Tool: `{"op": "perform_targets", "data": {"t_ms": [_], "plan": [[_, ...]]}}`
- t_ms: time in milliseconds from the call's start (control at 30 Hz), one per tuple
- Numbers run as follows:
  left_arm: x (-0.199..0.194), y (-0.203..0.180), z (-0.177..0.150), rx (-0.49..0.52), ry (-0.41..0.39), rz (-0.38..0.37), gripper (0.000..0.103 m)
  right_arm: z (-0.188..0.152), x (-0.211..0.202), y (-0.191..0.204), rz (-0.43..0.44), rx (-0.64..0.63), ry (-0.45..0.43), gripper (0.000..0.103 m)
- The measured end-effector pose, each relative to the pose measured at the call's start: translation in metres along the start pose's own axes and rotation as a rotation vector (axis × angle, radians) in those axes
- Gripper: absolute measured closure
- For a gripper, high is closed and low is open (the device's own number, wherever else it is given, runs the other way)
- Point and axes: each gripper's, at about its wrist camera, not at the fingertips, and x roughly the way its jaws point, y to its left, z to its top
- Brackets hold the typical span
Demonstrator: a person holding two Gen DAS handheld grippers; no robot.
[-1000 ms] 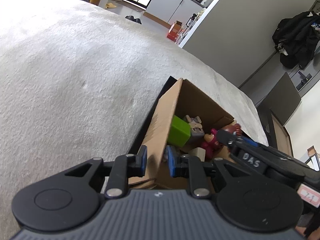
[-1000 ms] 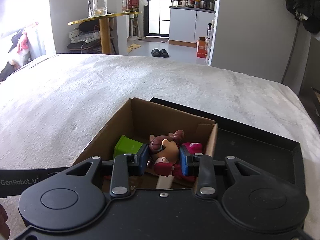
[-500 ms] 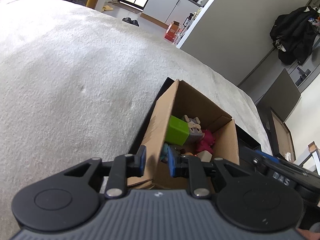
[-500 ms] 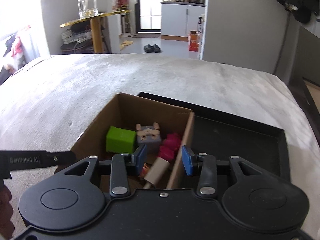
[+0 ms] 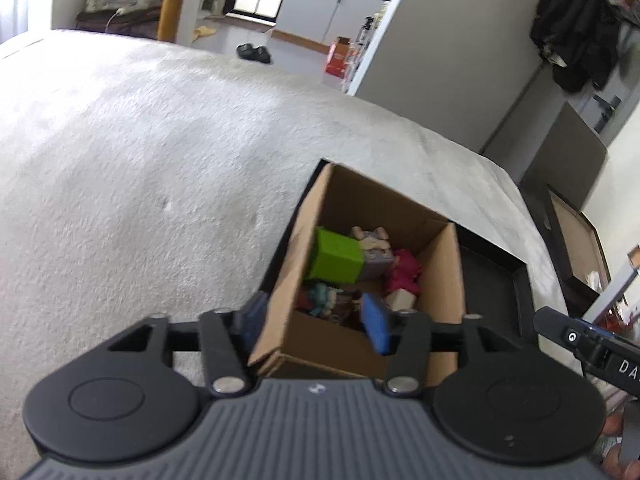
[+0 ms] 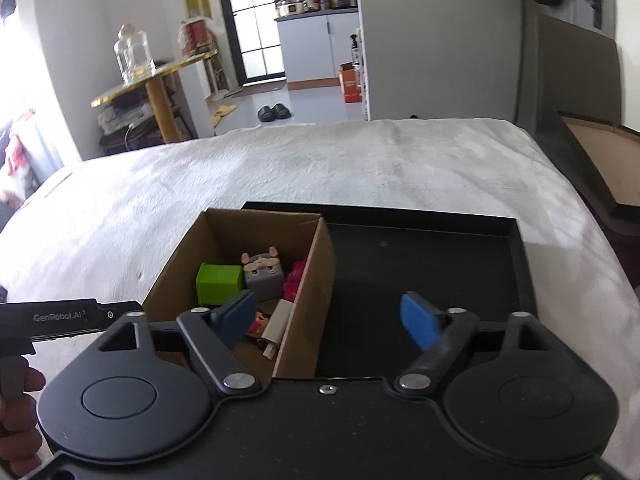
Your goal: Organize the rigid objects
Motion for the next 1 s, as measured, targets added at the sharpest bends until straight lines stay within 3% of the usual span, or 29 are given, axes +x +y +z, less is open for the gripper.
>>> {"op": "perform_targets", "data": {"t_ms": [100,200,300,767,1000], "plan": [[-0.013,-0.014,0.001,0.038,-0.014,-0.003,0.025,0.001,-0.012,-0.006,-0.024,-0.006,-0.018,0.013],[-0.026,-0.027,0.002,0.069,-0.013,-0.005,0.018,0.002,-0.024,-0.015,-0.026,0.013,-0.033,0.007],[-0.039,-0.039,0.004,0.082,-0.017,-0.013,0.014,0.004,-0.032,-0.024,-0.016,0.046,-0.026,0.0],[-0.097,-0.079,-0.008,0.171,-0.018,-0.015,0.005,0.0,-0.087,-0.056,0.02,0.143,-0.035,0.0],[-0.126,-0.093,-0.015,0.205,-0.045,-0.027,0.003,-0.005,-0.111,-0.062,-0.012,0.154,-0.026,0.0]]}}
